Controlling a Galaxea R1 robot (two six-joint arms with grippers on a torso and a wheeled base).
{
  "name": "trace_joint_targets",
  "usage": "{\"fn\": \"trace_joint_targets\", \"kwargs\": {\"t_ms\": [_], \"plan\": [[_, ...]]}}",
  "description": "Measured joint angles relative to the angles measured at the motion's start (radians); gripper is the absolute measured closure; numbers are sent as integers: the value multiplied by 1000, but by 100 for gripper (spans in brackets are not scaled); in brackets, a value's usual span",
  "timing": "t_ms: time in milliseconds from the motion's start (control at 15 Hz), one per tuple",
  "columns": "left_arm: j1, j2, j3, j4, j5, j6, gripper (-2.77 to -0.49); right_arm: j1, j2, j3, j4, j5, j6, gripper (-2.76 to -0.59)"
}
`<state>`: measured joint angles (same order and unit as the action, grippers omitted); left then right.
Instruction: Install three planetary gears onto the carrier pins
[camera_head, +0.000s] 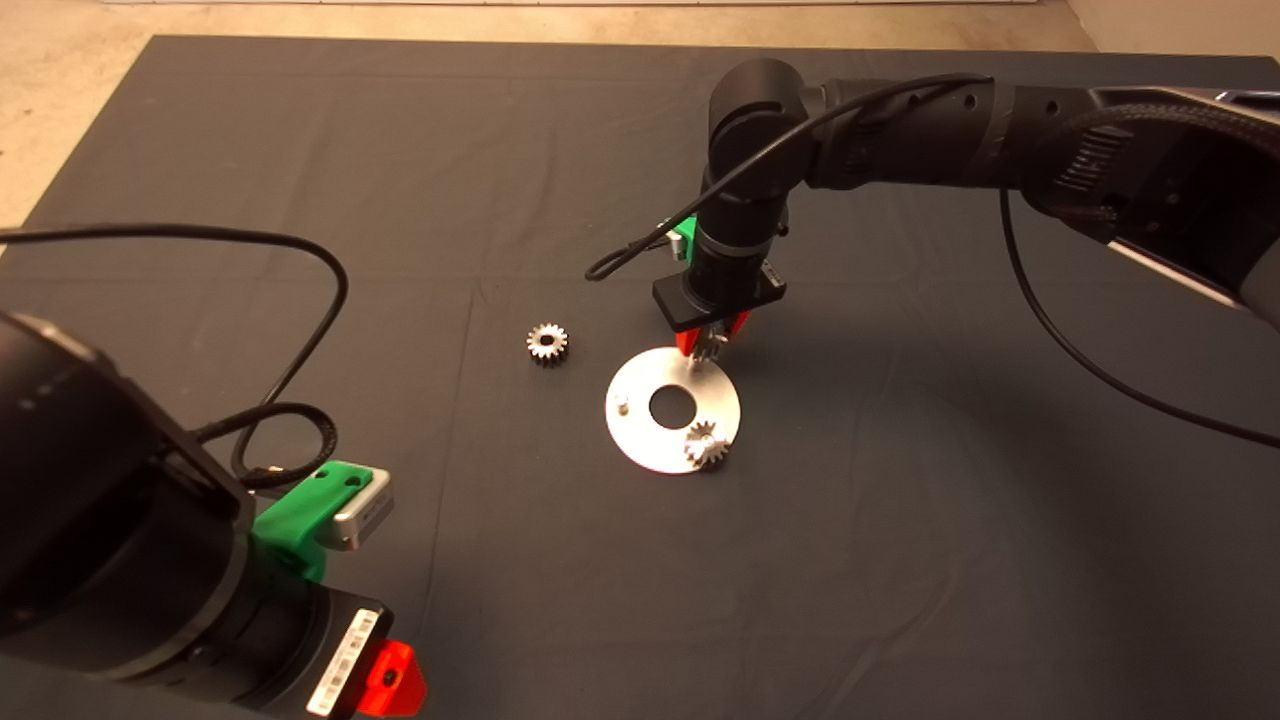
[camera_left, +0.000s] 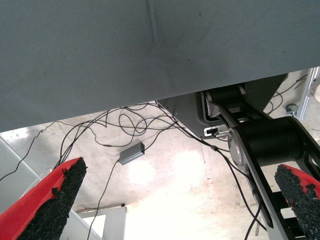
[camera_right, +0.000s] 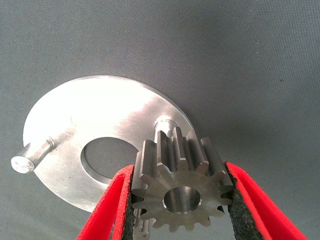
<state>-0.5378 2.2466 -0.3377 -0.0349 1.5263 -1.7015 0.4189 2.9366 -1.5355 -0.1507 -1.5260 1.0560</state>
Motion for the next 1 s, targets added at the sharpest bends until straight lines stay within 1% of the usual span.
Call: {"fn": "trace_joint_targets", "kwargs": {"t_ms": [733,1000], "plan": [[0,0,0,-1,0,0,-275,0,20,0,-19,-1,-1,-108],[0,0,0,-4,0,0,-275,0,20,1,-36,0,-1,-107]]}}
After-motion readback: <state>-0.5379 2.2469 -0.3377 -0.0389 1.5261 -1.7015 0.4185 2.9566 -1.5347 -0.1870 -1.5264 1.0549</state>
